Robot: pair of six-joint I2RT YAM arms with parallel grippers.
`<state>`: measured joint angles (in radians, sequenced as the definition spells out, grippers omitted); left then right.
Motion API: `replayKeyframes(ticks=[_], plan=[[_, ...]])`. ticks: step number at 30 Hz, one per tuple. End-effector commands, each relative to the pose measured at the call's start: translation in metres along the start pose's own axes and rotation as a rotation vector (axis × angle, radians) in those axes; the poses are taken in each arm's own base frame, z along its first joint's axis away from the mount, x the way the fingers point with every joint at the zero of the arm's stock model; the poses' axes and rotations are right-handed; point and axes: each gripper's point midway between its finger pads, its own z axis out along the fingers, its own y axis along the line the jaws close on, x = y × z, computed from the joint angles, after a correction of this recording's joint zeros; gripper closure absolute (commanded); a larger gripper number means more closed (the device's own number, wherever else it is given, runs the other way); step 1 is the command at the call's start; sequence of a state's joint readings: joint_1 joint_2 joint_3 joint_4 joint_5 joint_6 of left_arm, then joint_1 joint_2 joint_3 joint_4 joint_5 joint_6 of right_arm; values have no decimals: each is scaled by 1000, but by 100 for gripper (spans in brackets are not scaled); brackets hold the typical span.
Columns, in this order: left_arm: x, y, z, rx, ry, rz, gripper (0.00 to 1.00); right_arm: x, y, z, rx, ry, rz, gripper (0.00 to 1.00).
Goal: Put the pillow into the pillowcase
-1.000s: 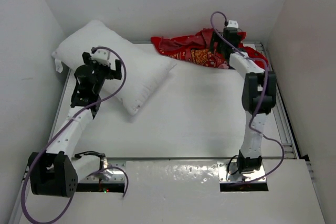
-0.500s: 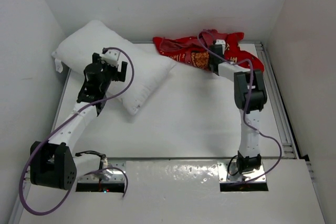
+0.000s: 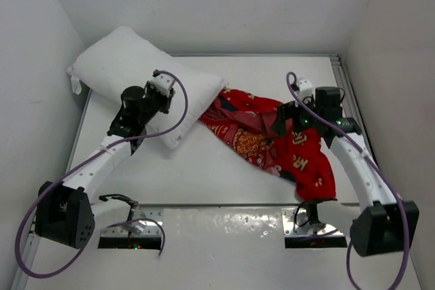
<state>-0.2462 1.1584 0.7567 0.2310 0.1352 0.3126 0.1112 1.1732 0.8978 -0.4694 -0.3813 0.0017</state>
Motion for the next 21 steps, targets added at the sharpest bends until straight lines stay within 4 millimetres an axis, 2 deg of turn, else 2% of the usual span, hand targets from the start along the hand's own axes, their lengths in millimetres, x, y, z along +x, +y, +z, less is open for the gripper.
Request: replayKeyframes(ticks=[1,2,3,4,5,6,7,8,10,11,13,14,15,16,17,18,19,20,21], plan=[[-9,-58,-1,265,-26,65,76,15,-9,-26,79,-38,158,1],[-3,-69,1,315,-12,101,70,8,-22,-30,137,-93,214,1],[-5,-87,0,377,-13,114,65,8,-38,-34,199,-126,272,1],[4,-97,-2,414,27,116,59,2,-56,-36,286,-174,359,1],[11,-113,1,461,53,145,58,4,-73,-39,356,-181,429,28],[17,-120,2,482,80,158,58,4,-87,-42,418,-184,482,53],[22,-127,1,506,118,174,59,15,-103,-45,513,-161,577,76],[31,-134,7,520,148,194,62,28,-120,-43,560,-120,651,91],[27,-148,13,544,152,242,70,25,-129,-40,538,-110,684,83],[35,-155,19,569,171,271,72,17,-123,-33,461,-110,667,76],[36,-162,28,582,174,298,72,7,-116,-21,398,-80,582,53],[41,-166,38,589,188,313,70,2,-104,-12,362,-60,519,40],[40,-167,44,584,180,324,65,-1,-99,-8,349,-46,457,22],[41,-170,48,587,176,332,51,-4,-94,-3,331,-50,416,14],[48,-173,51,594,183,347,43,-8,-80,4,296,-47,368,5],[41,-177,57,588,141,357,36,-5,-74,10,280,-41,347,1],[44,-181,59,588,139,357,25,-11,-67,16,260,-62,306,1],[45,-185,59,586,141,350,22,-10,-55,24,232,-54,277,1],[44,-186,63,576,128,340,20,-3,-54,33,244,-27,269,1]])
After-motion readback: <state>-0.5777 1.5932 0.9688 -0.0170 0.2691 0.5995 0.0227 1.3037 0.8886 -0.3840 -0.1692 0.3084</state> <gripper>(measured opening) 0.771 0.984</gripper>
